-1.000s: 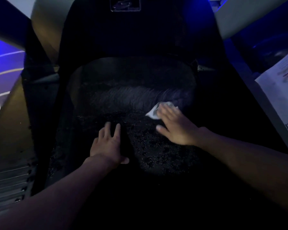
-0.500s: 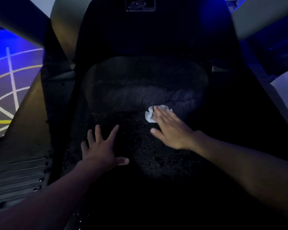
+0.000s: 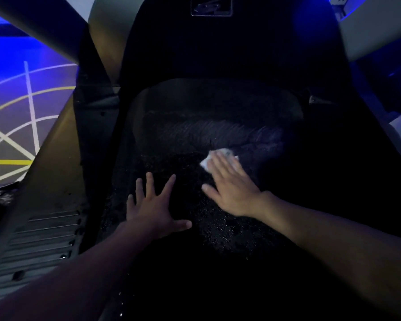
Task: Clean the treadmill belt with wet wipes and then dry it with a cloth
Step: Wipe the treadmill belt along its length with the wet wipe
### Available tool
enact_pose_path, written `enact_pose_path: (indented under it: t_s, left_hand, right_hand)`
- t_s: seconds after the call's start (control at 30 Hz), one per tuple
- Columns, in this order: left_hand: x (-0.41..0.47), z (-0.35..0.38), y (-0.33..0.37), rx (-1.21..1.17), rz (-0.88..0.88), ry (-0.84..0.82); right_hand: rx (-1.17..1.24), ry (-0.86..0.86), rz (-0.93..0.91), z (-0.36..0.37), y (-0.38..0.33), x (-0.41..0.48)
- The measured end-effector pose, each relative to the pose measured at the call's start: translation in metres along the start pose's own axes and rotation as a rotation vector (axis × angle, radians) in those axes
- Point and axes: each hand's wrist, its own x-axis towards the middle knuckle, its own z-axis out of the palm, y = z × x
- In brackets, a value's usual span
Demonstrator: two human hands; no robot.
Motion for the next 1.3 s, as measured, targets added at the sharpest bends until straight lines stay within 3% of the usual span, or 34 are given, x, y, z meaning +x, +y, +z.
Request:
enact_pose_path:
  t_s: [0.07, 0.2, 0.33, 0.37, 0.43, 0.5, 0.63, 0.77, 0.9, 1.03, 1.13, 1.2, 1.3]
  left_hand:
    - [0.0, -0.004, -0.012, 0.034, 0.032, -0.03]
    - [-0.008, -0.006, -0.031, 0.066, 0.057, -0.025]
    - [-0.016, -0.001, -0.026, 0.1, -0.032, 0.032]
    - [-0.017, 0.0, -0.028, 0.097, -0.034, 0.026]
    - [-0.017, 0.002, -0.033, 0.071, -0.026, 0.0]
    - [-0.015, 0.003, -0.035, 0.047, -0.027, -0.012]
    - [-0.015, 0.002, -0.029, 0.041, -0.025, -0.023]
    - [-0.014, 0.002, -0.025, 0.024, -0.049, -0.037]
    - [-0.013, 0.004, -0.024, 0.012, -0.064, -0.027]
    - [-0.014, 0.004, -0.025, 0.025, -0.06, -0.028]
    - [-0.02, 0.003, -0.028, 0.059, -0.072, 0.016]
    - [-0.023, 0.001, -0.029, 0.068, -0.071, 0.052]
    - [-0.024, -0.003, -0.034, 0.057, -0.043, -0.017]
  right_hand:
    - [-0.056, -0.029, -0.137, -0.001, 0.009, 0.0]
    - [0.001, 0.057, 0.083, -0.005, 0.013, 0.014]
    - [-0.058, -0.078, -0.243, -0.001, -0.007, 0.008]
    - [-0.083, -0.063, -0.245, -0.003, 0.0, 0.014]
    - [-0.07, 0.027, -0.057, -0.007, 0.008, 0.027]
    - [-0.071, -0.029, 0.015, -0.006, -0.005, 0.032]
    - [-0.098, -0.081, -0.287, -0.005, -0.016, 0.032]
    - [-0.069, -0.027, -0.025, -0.008, -0.014, 0.049]
    - [-0.113, -0.117, -0.342, -0.005, -0.033, 0.047]
    - [-0.081, -0.022, -0.054, -0.009, -0.03, 0.064]
    - [-0.117, -0.107, -0.29, -0.001, -0.059, 0.056]
    - [-0.103, -0.149, -0.323, -0.01, -0.054, 0.065]
    - [-0.073, -0.108, -0.057, -0.013, -0.054, 0.083]
